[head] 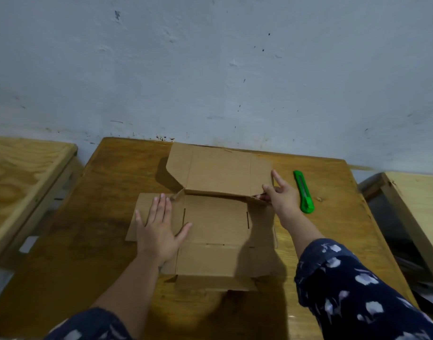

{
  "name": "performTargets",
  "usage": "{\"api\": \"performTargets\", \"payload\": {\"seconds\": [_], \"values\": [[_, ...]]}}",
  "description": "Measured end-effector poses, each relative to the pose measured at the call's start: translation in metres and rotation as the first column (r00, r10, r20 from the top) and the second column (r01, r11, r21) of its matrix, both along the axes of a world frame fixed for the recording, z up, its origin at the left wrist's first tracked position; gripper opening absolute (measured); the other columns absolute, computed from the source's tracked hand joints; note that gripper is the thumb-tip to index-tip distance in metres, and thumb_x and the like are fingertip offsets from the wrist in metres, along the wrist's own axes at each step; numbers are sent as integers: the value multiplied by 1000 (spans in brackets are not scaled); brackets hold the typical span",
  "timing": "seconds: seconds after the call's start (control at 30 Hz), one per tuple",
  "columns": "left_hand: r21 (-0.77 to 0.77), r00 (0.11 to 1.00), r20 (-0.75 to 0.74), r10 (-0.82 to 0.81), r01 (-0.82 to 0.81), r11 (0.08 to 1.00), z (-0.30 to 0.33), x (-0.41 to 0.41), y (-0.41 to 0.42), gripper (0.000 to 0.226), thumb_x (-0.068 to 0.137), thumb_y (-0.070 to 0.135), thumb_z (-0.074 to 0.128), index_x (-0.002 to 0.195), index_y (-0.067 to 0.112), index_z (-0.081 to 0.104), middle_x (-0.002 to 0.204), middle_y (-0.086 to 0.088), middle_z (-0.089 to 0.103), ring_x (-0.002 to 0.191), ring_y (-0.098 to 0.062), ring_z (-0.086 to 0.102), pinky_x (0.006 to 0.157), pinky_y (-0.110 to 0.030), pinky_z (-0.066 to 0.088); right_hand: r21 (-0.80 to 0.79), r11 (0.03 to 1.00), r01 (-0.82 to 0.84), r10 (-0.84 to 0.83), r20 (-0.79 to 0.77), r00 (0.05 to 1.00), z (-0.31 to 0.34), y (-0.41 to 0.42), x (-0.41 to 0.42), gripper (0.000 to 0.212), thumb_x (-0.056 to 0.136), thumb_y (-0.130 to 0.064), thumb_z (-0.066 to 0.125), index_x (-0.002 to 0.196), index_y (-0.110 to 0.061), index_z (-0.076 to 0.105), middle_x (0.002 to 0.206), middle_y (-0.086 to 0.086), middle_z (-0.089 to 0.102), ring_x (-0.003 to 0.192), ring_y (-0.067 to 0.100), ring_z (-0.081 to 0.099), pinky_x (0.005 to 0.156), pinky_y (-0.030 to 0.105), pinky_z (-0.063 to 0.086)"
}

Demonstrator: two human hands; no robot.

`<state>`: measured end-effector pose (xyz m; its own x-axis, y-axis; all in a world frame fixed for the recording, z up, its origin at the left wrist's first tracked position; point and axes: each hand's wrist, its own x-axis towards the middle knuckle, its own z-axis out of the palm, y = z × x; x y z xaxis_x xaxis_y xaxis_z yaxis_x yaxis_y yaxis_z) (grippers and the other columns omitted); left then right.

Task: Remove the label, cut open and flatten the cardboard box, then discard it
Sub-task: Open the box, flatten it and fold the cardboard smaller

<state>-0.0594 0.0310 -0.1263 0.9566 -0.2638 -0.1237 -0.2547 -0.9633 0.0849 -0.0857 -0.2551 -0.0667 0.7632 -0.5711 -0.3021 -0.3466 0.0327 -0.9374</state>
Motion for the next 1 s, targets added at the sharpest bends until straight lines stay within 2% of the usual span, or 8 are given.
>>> {"api": "performTargets", "payload": {"seconds": [0.17, 0.3, 0.43, 0.5, 0.7, 0.8, 0.87, 1.0], "values": [[-111, 999, 9, 38, -37, 993, 1, -9, 2, 96, 81, 79, 3, 151, 15, -9, 161, -1, -8, 148, -15, -10, 118, -53, -3, -16, 1000, 17, -17, 5, 1000, 0, 3, 1, 60, 93, -4, 54, 146, -27, 34, 110, 8, 64, 95, 19, 65, 78, 28, 53], [-178, 995, 95, -19, 36, 983, 4, -27, 19, 102, 77, 81, 18, 153, 13, 8, 161, -3, 10, 148, -16, 3, 118, -52, 4, -63, 998, 25, -26, -20, 999, -1, 5, 2, 60, 92, -6, 57, 144, -29, 38, 109, 10, 65, 101, 23, 62, 84, 35, 52], [-99, 1000, -27, -10, 7, 995, 6, -39, 32, 122, 61, 94, 1, 153, 15, 0, 162, 1, -2, 148, -14, -7, 116, -53, -4, -90, 995, 46, -48, -15, 999, -3, 9, -3, 57, 89, -3, 60, 137, -29, 43, 105, 12, 65, 100, 23, 62, 81, 36, 52], [-77, 998, -56, 11, -15, 997, 5, -39, 31, 123, 58, 93, -8, 153, 16, -3, 162, 2, -8, 147, -14, -12, 115, -54, -7, -111, 993, 50, -52, -14, 999, -4, 9, -6, 55, 89, -4, 61, 135, -28, 44, 104, 13, 64, 96, 22, 61, 78, 33, 48], [-71, 995, -91, 43, -50, 996, 6, -22, 19, 109, 68, 85, 2, 152, 16, -8, 161, 1, -14, 146, -13, -17, 116, -53, -7, -145, 986, 81, -83, -6, 997, -5, 5, 3, 52, 89, -6, 62, 133, -27, 45, 101, 6, 62, 96, 20, 58, 78, 33, 44], [-197, 982, -134, 132, -157, 968, 24, -3, 7, 103, 78, 80, 20, 150, 15, -16, 161, -1, -12, 147, -15, -11, 117, -53, -4, -197, 976, 95, -96, 4, 995, 1, 2, 15, 50, 89, -8, 62, 131, -28, 46, 98, 8, 63, 90, 21, 59, 76, 35, 46], [-364, 980, -71, 184, -197, 910, 44, 20, -3, 95, 86, 71, 30, 151, 17, -14, 161, -1, -6, 148, -15, -5, 118, -50, -2, -217, 972, 93, -95, 0, 995, 3, 1, 18, 49, 89, -8, 62, 131, -27, 46, 97, 9, 63, 86, 20, 58, 74, 36, 46], [-529, 971, 213, 110, 20, 849, 95, 73, -23, 67, 96, 54, 38, 152, 27, 17, 161, 4, 13, 147, -13, 10, 120, -47, 10, -235, 968, 89, -89, 10, 996, -4, 3, 9, 50, 87, -7, 63, 130, -27, 47, 97, 12, 64, 88, 23, 61, 72, 33, 46]]}}
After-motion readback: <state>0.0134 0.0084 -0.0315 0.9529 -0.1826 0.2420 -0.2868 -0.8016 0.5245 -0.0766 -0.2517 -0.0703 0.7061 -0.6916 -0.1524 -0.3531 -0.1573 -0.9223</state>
